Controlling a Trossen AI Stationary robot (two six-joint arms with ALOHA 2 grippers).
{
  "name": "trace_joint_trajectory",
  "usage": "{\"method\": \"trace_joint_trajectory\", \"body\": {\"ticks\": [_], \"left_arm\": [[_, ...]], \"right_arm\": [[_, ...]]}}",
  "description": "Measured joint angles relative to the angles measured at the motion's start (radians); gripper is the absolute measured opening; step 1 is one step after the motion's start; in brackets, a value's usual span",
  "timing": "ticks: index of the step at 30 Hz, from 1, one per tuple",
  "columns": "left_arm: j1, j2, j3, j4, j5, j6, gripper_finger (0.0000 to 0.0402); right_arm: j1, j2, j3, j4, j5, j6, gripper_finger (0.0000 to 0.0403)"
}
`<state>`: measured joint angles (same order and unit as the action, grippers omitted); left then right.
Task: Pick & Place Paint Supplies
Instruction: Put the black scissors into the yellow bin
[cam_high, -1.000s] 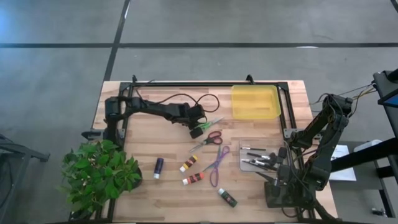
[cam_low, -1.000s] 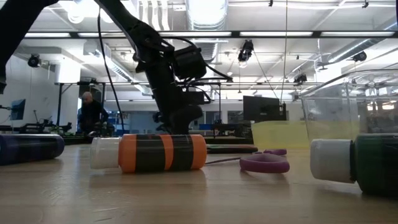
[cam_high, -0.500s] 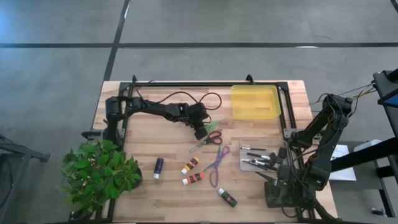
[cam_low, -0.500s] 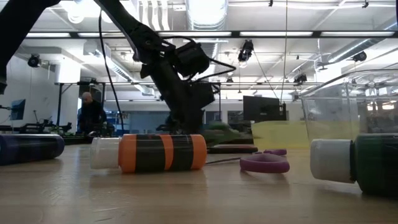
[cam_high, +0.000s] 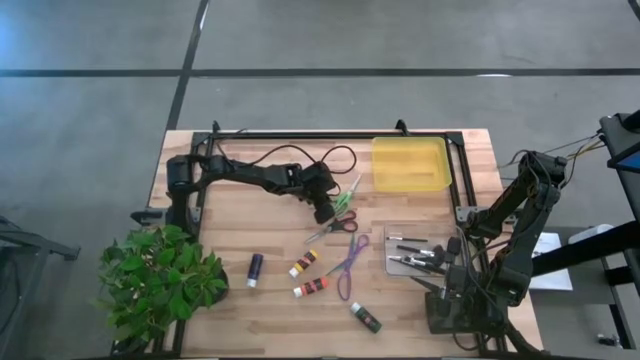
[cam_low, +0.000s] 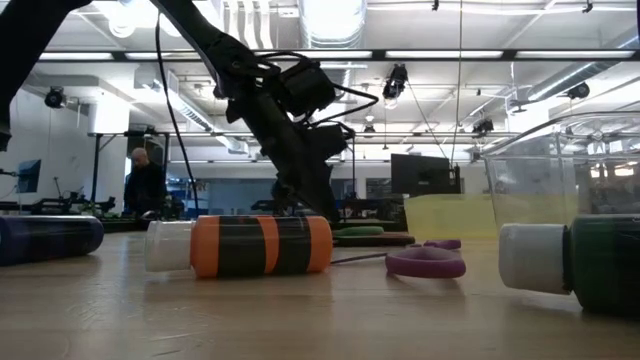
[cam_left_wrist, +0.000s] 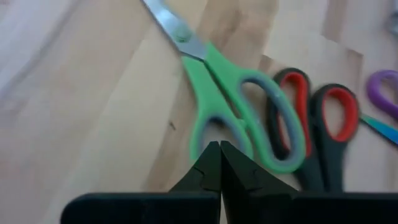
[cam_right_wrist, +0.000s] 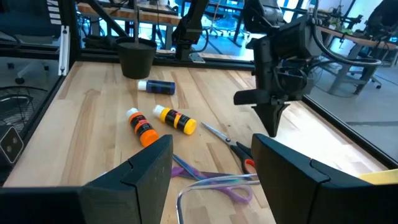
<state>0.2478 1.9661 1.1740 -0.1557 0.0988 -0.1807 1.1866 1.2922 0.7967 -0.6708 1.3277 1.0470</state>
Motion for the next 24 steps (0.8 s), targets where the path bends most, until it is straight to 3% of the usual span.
{"method": "trace_joint_trajectory", "body": {"ticks": [4, 10, 16, 18, 24], "left_arm": [[0.000, -0.008, 0.000, 0.021, 0.164, 0.052, 0.0001], [-0.007, -0.019, -0.002, 0.085, 0.548, 0.174, 0.0001], [-0.062, -0.019, -0.002, 0.085, 0.908, 0.403, 0.0001], [-0.086, -0.020, -0.002, 0.085, 0.957, 0.466, 0.0001], [-0.137, -0.020, -0.002, 0.101, 0.964, 0.528, 0.0007]], "right_arm": [[0.000, 0.000, 0.000, 0.000, 0.000, 0.000, 0.0218], [0.000, 0.000, 0.000, 0.001, 0.000, 0.000, 0.0218], [0.000, 0.000, -0.003, 0.002, 0.000, 0.000, 0.0218], [0.000, 0.000, -0.003, 0.002, 0.000, 0.000, 0.0218], [0.000, 0.000, -0.004, 0.002, 0.000, 0.000, 0.0218]]}}
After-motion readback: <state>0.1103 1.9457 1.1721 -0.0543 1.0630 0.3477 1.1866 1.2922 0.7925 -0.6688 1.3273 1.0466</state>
